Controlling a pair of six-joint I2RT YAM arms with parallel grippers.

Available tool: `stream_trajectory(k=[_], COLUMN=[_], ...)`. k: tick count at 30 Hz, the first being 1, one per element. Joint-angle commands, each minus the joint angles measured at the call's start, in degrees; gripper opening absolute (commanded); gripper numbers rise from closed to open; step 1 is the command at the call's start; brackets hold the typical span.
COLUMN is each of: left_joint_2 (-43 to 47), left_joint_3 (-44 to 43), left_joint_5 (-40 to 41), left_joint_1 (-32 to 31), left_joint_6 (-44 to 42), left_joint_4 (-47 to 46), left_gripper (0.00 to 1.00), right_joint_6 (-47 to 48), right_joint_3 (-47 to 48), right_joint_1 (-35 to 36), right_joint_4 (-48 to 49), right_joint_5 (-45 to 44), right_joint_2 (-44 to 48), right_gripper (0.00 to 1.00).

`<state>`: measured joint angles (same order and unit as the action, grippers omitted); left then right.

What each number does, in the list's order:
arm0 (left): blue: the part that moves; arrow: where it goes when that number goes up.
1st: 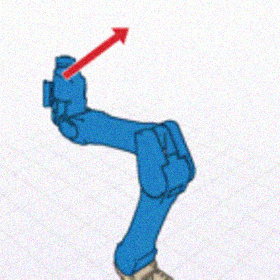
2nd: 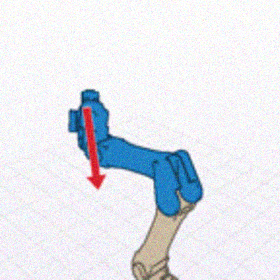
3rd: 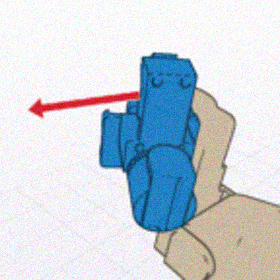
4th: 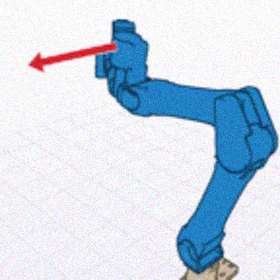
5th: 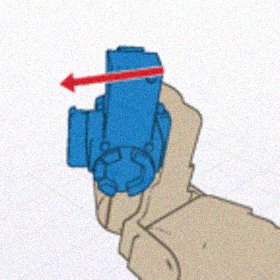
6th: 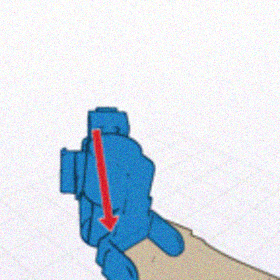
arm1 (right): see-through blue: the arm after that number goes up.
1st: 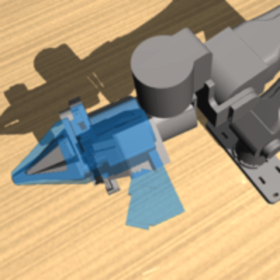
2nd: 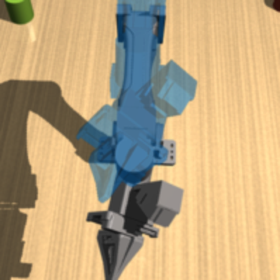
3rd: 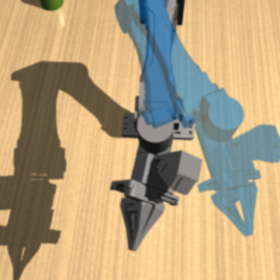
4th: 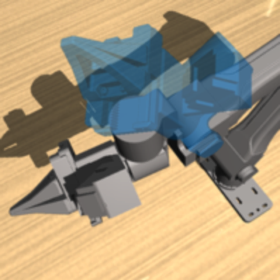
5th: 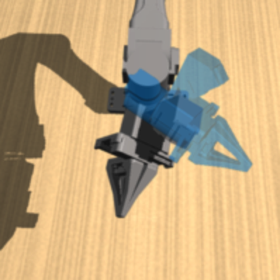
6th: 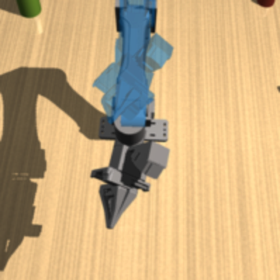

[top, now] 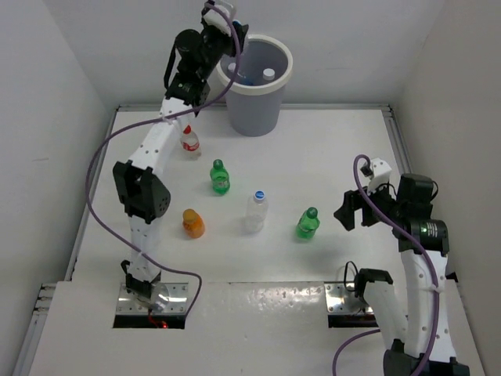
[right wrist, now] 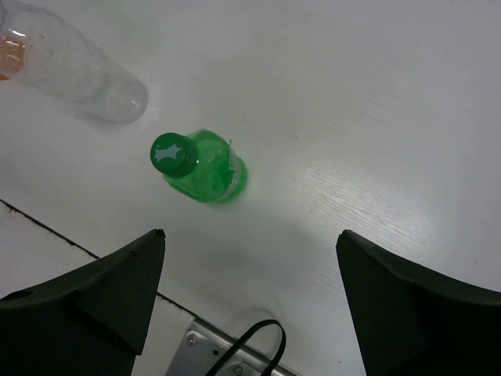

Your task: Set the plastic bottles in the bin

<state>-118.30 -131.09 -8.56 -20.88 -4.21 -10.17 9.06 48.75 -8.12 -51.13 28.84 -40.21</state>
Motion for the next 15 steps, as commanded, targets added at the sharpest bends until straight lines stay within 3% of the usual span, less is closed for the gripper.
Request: stream_trajectory(k=[1,5,6,11,15], left_joint_2=[-5.0,-11.1,-11.9,-12.6,-8.9], left_joint_3=[-1.6,-5.4,-5.4,-4.7,-4.7], left_joint_5=[-1.6,-3.2,-3.2,-1.5,-1.5], left_joint_1=[2.3,4.8,4.8,4.8,4.8], left_joint_6=[5.0,13.1,14.0,15.1,15.1], left_joint_4=[-6.8,-9.1,-9.6,-9.0,-7.0], left_gripper=[0.27,0.32,0.47,0.97,1.0], right_joint_6=[0.5,0.7,0.5,-0.9,0.9], right_joint_3=[1.8,2.0,1.5,-0.7,-2.4], right_joint_1=[-0.1,-0.1,0.0,0.3,1.1], right_joint_4=[-0.5,-0.7,-0.6,1.1,3.9], right_joint_5=[3.5,3.5,3.5,4.6,6.1], right_joint_2=[-0.4,-1.4,-1.6,-1.4,0.6], right_gripper=[0.89,0.89,0.89,0.9,0.91])
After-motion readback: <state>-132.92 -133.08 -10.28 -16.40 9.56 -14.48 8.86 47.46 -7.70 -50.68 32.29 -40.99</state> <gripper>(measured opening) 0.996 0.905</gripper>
